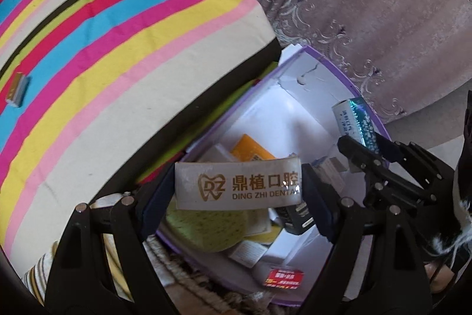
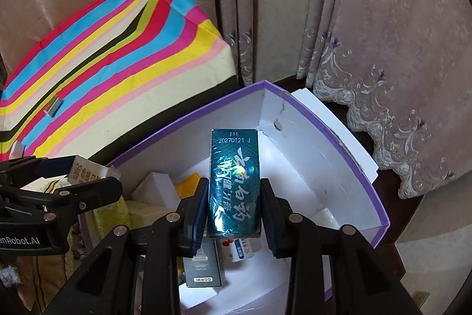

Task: Organize objects
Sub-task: 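Carry both items over the purple-rimmed box and open both tools, then move both open tools back to the cloth toward the white cube and gold cylinder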

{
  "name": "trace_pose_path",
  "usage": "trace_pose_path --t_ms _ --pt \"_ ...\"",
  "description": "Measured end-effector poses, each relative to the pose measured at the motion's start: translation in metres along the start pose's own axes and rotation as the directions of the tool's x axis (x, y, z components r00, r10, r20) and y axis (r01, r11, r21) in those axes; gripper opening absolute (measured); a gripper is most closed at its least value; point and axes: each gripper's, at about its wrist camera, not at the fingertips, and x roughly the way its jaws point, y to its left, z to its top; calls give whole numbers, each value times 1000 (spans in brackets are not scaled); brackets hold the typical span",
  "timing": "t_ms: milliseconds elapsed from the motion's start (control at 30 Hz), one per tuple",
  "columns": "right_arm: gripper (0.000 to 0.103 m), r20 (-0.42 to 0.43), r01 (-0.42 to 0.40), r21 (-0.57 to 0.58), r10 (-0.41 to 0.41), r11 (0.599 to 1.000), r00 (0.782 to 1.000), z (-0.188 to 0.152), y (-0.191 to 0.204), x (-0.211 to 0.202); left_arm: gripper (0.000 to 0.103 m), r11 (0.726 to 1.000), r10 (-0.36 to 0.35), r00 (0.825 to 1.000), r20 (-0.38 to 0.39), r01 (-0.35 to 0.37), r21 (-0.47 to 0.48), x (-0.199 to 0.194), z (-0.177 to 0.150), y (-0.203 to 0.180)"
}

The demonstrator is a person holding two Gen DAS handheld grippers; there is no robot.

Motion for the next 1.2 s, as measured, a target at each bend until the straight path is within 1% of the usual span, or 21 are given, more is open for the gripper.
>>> trace_pose_path --t_ms 33,167,300,400,700,900,1100,1200 --pt "37 -5 4 5 -3 1000 1000 0 -1 1 86 1000 -7 1000 -6 7 -2 2 0 0" --pt "52 -23 -8 17 8 1000 1000 -1 1 1 89 1000 -17 1000 -5 17 -15 0 0 4" --pt "54 -24 -13 -3 13 1000 1000 0 11 0 89 999 -21 1000 11 21 -28 -9 1 12" --pt "57 -24 -15 -18 14 1000 1000 1 18 -2 89 999 -7 1000 26 8 -36 -18 0 20" --pt "63 -22 -51 -103 49 993 999 8 60 -7 89 991 64 995 76 -54 -124 -49 -13 73" --pt "66 -25 -80 -188 77 979 997 12 100 -4 89 972 112 989 96 -89 -216 -68 -29 124" --pt "69 -23 -105 -283 102 953 995 20 143 4 89 939 173 978 115 -129 -319 -88 -45 181" --pt "69 -19 -120 -335 121 934 992 27 170 8 89 915 208 970 122 -149 -375 -99 -53 212"
